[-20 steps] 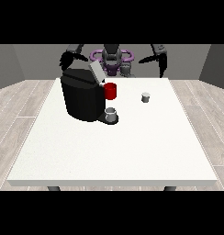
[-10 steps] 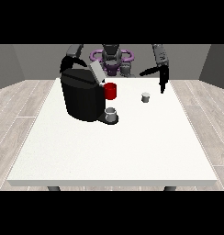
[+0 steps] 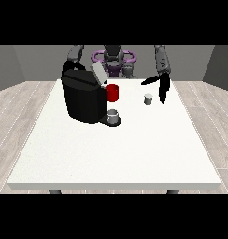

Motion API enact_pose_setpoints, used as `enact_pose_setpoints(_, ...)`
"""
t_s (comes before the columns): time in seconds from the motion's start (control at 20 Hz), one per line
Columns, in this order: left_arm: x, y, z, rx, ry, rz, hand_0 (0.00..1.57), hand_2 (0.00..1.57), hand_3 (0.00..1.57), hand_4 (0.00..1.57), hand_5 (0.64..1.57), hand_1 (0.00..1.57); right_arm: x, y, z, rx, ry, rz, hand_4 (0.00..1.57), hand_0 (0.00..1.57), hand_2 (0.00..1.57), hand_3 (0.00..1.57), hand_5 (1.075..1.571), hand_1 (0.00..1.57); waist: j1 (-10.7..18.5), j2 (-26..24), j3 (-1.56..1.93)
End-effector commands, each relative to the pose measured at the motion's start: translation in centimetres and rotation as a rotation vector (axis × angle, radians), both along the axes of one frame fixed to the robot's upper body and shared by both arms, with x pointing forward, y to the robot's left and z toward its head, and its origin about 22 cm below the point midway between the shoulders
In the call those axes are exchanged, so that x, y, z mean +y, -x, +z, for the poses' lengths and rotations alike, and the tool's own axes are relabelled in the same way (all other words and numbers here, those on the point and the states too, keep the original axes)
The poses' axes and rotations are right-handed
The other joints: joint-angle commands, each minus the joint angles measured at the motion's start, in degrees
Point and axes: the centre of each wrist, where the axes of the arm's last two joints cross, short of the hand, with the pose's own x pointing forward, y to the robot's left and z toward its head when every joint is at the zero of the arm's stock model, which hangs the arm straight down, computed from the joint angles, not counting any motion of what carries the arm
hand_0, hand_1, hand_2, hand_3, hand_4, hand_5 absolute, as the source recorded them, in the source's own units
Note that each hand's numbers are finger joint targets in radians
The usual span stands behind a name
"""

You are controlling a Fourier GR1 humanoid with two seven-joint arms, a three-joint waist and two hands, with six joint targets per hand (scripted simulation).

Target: Insert the coffee pod into the coffee machine and close the lid

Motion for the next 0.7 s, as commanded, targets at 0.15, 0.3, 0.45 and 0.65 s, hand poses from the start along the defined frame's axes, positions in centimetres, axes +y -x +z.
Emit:
enact_pose_setpoints(0.15,0.1,-0.7,-1.2,0.058,-0.093,-0.022,0.22,0.53,0.22,0.00,1.571,0.22,0.2,0.2,-2.3,0.059,0.010,-0.042,0.36,0.00,0.00,0.00,1.571,0.00,0.50,-1.13,0.01)
enact_pose_setpoints(0.3,1.6,-0.7,-1.9,0.096,-0.100,0.022,0.70,0.78,0.43,0.00,1.571,0.70,0.3,0.4,-1.2,0.034,0.020,-0.008,0.39,0.00,0.00,0.00,1.571,0.00,-1.44,-0.34,0.00)
enact_pose_setpoints(0.45,2.2,-1.8,-0.8,0.059,-0.172,0.046,0.62,0.74,0.48,0.00,1.571,0.62,1.7,-0.4,0.4,0.008,0.010,0.038,0.43,0.00,0.00,0.00,1.571,0.00,-2.66,1.31,-0.01)
enact_pose_setpoints(0.65,2.5,-1.4,-1.6,0.113,-0.267,0.026,0.60,0.72,0.47,0.00,1.571,0.60,1.8,0.8,-1.0,0.023,-0.003,0.036,0.48,0.00,0.00,0.00,1.571,0.00,-3.77,0.29,-0.01)
